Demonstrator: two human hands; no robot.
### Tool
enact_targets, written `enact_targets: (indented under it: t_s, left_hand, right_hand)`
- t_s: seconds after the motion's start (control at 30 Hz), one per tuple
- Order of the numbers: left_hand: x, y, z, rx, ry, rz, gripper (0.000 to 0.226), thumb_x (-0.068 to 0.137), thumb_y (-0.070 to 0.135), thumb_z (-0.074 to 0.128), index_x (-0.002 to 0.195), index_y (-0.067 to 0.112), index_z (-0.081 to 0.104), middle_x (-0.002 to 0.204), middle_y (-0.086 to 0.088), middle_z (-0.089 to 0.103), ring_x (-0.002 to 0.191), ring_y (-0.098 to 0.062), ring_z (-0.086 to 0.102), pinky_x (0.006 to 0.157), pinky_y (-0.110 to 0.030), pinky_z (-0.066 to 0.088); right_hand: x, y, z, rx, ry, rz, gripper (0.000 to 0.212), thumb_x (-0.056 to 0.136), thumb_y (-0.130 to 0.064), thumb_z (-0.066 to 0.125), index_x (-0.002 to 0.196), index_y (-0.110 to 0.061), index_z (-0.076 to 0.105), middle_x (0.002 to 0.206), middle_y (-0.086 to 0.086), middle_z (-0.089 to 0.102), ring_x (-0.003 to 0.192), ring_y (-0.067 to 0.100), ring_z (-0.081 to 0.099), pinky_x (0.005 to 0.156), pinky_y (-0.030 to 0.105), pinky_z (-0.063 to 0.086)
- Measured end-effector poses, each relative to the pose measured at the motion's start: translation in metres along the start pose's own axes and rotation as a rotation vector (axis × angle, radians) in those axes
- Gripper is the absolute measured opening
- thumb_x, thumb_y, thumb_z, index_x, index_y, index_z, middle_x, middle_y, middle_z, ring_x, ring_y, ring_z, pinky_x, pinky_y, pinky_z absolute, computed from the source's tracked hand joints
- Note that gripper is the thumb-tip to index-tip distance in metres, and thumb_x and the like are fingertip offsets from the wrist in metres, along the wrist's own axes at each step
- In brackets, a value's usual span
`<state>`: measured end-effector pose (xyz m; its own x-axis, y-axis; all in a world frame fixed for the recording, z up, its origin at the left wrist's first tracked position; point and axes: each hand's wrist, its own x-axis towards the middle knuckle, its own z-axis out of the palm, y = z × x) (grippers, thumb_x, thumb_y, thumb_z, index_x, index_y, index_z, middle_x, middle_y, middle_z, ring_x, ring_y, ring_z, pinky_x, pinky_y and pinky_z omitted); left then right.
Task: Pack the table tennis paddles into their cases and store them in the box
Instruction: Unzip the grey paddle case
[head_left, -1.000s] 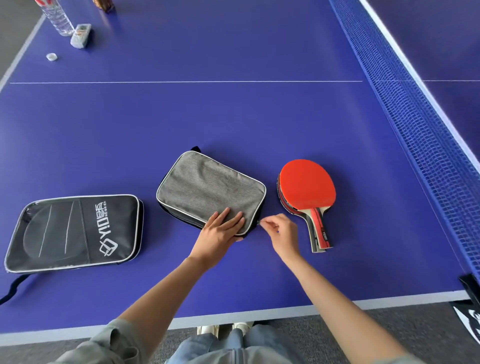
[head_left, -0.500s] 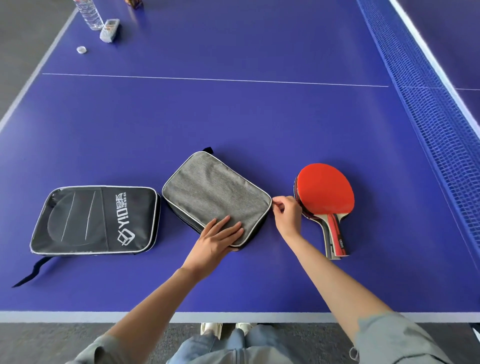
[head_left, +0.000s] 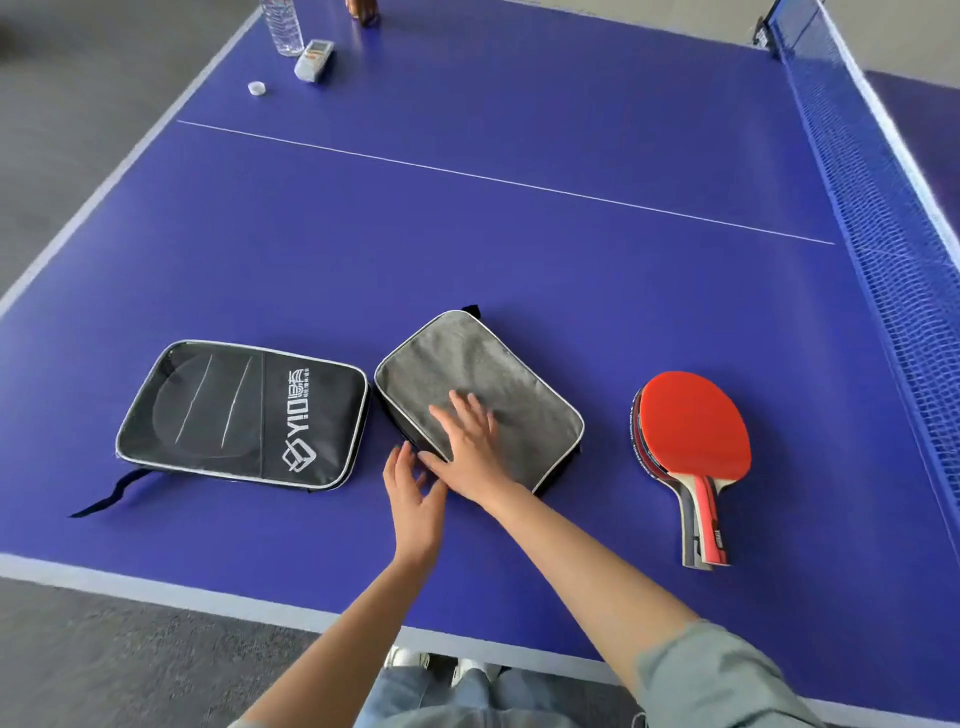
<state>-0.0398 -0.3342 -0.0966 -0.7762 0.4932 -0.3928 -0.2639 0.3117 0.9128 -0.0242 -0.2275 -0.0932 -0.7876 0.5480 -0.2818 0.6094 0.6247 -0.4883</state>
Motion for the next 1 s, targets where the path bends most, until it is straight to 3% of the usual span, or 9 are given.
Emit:
enact_targets:
  t_s: [0.17, 0.23, 0.37, 0.47, 0.57, 0.67, 0.73, 0.9, 1.0]
  left_hand:
    - [0.019, 0.012, 0.003, -0.263, 0.055, -0.223, 0.051, 0.092, 0.000, 0.040, 0.141, 0.011, 0.036, 0.140, -0.012, 0.046, 0.126, -0.026, 0.048, 0.107, -0.043, 0.040]
    - [0.023, 0.014, 0.004, -0.242, 0.077, -0.229, 0.048, 0.093, 0.003, 0.042, 0.140, 0.011, 0.038, 0.140, -0.006, 0.046, 0.124, -0.023, 0.050, 0.106, -0.044, 0.041]
    - [0.033, 0.011, 0.001, -0.068, 0.031, -0.153, 0.042, 0.093, 0.004, 0.042, 0.135, 0.010, 0.045, 0.130, -0.014, 0.053, 0.118, -0.031, 0.053, 0.102, -0.047, 0.043]
    - [0.039, 0.009, 0.000, 0.051, 0.048, -0.117, 0.038, 0.095, 0.011, 0.044, 0.133, 0.011, 0.047, 0.129, -0.011, 0.049, 0.103, -0.023, 0.056, 0.093, -0.035, 0.047]
    - [0.043, 0.008, 0.001, 0.119, 0.082, -0.093, 0.049, 0.094, 0.019, 0.052, 0.141, 0.013, 0.038, 0.127, -0.007, 0.046, 0.091, -0.011, 0.054, 0.088, -0.029, 0.046]
    - [0.046, 0.011, 0.006, 0.129, 0.078, -0.083, 0.060, 0.090, 0.023, 0.060, 0.144, 0.017, 0.033, 0.124, -0.004, 0.046, 0.093, -0.010, 0.055, 0.090, -0.028, 0.045]
    - [0.046, 0.014, 0.008, 0.147, 0.087, -0.078, 0.067, 0.087, 0.025, 0.064, 0.145, 0.022, 0.031, 0.120, 0.000, 0.047, 0.093, -0.010, 0.056, 0.088, -0.027, 0.044]
    - [0.049, 0.023, 0.006, 0.120, -0.003, -0.019, 0.080, 0.083, 0.011, 0.067, 0.147, 0.031, 0.023, 0.115, -0.008, 0.058, 0.094, -0.022, 0.058, 0.090, -0.036, 0.049]
    - [0.053, 0.038, -0.002, 0.220, -0.035, 0.077, 0.082, 0.085, 0.006, 0.063, 0.148, 0.032, 0.019, 0.114, -0.010, 0.050, 0.097, -0.021, 0.052, 0.092, -0.035, 0.047]
  right_hand:
    - [0.008, -0.002, 0.007, -0.206, -0.014, 0.014, 0.061, 0.094, -0.035, 0.051, 0.147, -0.017, 0.027, 0.158, 0.007, 0.017, 0.146, 0.027, 0.008, 0.117, 0.049, 0.012]
    - [0.010, -0.002, 0.006, -0.255, -0.038, -0.005, 0.056, 0.096, -0.031, 0.046, 0.147, -0.015, 0.028, 0.157, 0.010, 0.021, 0.145, 0.031, 0.011, 0.115, 0.052, 0.016]
    - [0.012, -0.004, 0.006, -0.424, -0.082, -0.019, 0.048, 0.100, -0.022, 0.037, 0.145, -0.008, 0.027, 0.155, 0.013, 0.024, 0.144, 0.037, 0.013, 0.113, 0.054, 0.023]
    - [0.014, -0.006, 0.001, -0.450, -0.091, -0.025, 0.040, 0.100, -0.015, 0.035, 0.138, -0.002, 0.034, 0.152, 0.016, 0.030, 0.144, 0.038, 0.016, 0.111, 0.053, 0.028]
    - [0.011, -0.006, -0.011, -0.319, -0.052, 0.012, 0.037, 0.100, -0.012, 0.035, 0.135, -0.001, 0.038, 0.141, 0.023, 0.044, 0.137, 0.037, 0.033, 0.105, 0.047, 0.038]
    - [0.002, -0.007, -0.025, -0.215, 0.031, -0.021, 0.033, 0.101, -0.015, 0.036, 0.131, -0.003, 0.044, 0.121, 0.021, 0.058, 0.114, 0.037, 0.055, 0.090, 0.040, 0.045]
    - [-0.007, -0.009, -0.037, -0.095, 0.109, -0.052, 0.031, 0.100, -0.014, 0.038, 0.127, -0.002, 0.049, 0.107, 0.022, 0.064, 0.098, 0.039, 0.060, 0.083, 0.041, 0.043]
    - [-0.016, -0.007, -0.084, 0.201, 0.321, -0.038, 0.027, 0.098, -0.013, 0.042, 0.117, 0.000, 0.056, 0.068, 0.017, 0.057, 0.059, 0.026, 0.048, 0.062, 0.036, 0.039]
    - [-0.018, 0.007, -0.113, 0.293, 0.394, 0.012, 0.021, 0.098, -0.012, 0.041, 0.097, 0.002, 0.057, 0.061, 0.015, 0.047, 0.054, 0.019, 0.033, 0.054, 0.032, 0.031]
